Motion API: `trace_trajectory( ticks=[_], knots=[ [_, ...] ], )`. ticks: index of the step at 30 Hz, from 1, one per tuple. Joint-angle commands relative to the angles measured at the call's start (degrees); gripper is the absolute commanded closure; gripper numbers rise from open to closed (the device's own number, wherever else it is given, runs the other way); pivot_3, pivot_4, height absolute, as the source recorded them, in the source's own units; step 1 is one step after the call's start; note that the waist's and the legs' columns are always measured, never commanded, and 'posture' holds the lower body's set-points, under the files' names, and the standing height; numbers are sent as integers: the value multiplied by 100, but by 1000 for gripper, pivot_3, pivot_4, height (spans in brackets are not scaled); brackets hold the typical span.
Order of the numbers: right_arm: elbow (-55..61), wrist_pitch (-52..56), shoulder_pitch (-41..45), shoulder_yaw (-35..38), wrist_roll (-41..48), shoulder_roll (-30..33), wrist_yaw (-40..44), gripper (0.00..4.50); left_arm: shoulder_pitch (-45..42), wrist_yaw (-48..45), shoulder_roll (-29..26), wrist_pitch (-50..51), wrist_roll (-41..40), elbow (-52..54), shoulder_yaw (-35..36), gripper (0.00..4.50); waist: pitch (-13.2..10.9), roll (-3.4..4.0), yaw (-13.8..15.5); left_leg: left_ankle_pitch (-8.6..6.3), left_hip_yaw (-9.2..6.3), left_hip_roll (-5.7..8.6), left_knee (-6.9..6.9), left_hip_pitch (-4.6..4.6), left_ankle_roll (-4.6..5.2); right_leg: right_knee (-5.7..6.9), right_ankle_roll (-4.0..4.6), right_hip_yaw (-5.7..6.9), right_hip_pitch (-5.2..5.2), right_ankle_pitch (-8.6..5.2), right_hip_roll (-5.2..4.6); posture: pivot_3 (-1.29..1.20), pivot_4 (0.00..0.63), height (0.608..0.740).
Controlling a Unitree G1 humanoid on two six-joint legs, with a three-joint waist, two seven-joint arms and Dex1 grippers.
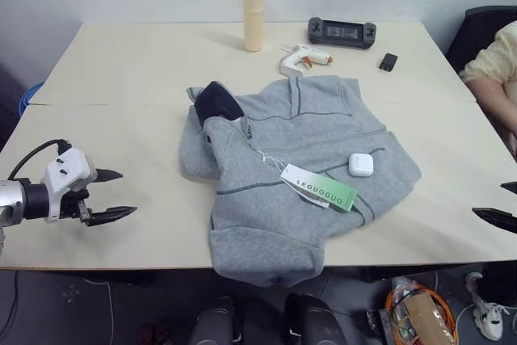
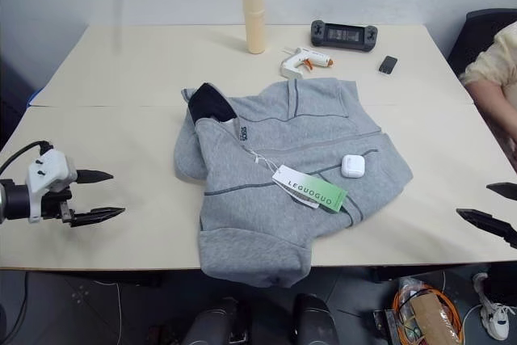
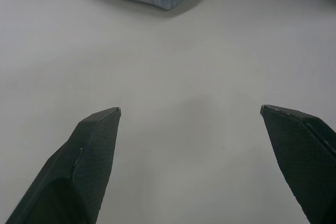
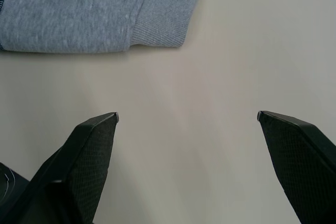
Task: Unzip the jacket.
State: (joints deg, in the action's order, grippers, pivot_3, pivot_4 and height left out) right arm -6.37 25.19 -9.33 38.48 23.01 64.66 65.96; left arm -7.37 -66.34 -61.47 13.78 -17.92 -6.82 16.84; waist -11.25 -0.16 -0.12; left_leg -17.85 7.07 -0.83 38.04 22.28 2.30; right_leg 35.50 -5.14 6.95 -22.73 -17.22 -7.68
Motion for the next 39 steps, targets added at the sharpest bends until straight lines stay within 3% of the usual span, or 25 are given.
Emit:
trace_trajectory(
  ticks=[1,17,23,29,39],
  knots=[
    [234,41,37,135,38,5,-39,29,25,13,-37,-12,-39,185,121,0,0,0,-1,0,0,0,0,0,0,0,0,0,0,0,0,0,150,740],
    [532,164,111,141,29,-132,-384,29,-286,102,170,231,-168,318,37,0,0,0,4,8,2,0,0,0,13,2,0,0,0,0,1,0,150,740],
    [1449,872,617,-170,553,-280,-674,29,-856,132,541,1923,-1710,1497,138,0,0,0,5,13,-2,0,8,1,15,10,0,-1,2,0,1,0,150,740],
    [2123,1161,1816,-1493,747,-427,-998,29,-2006,131,974,2859,-2686,2390,-579,0,0,-1,7,21,-3,1,13,-3,12,30,-2,-1,11,1,11,0,150,740],
    [559,191,3907,-4326,-1040,-767,-852,29,-3359,-528,1816,1773,-1424,2092,-2550,0,0,-1,22,39,7,8,22,8,17,31,-2,-2,5,1,49,0,150,740]
  ],
)
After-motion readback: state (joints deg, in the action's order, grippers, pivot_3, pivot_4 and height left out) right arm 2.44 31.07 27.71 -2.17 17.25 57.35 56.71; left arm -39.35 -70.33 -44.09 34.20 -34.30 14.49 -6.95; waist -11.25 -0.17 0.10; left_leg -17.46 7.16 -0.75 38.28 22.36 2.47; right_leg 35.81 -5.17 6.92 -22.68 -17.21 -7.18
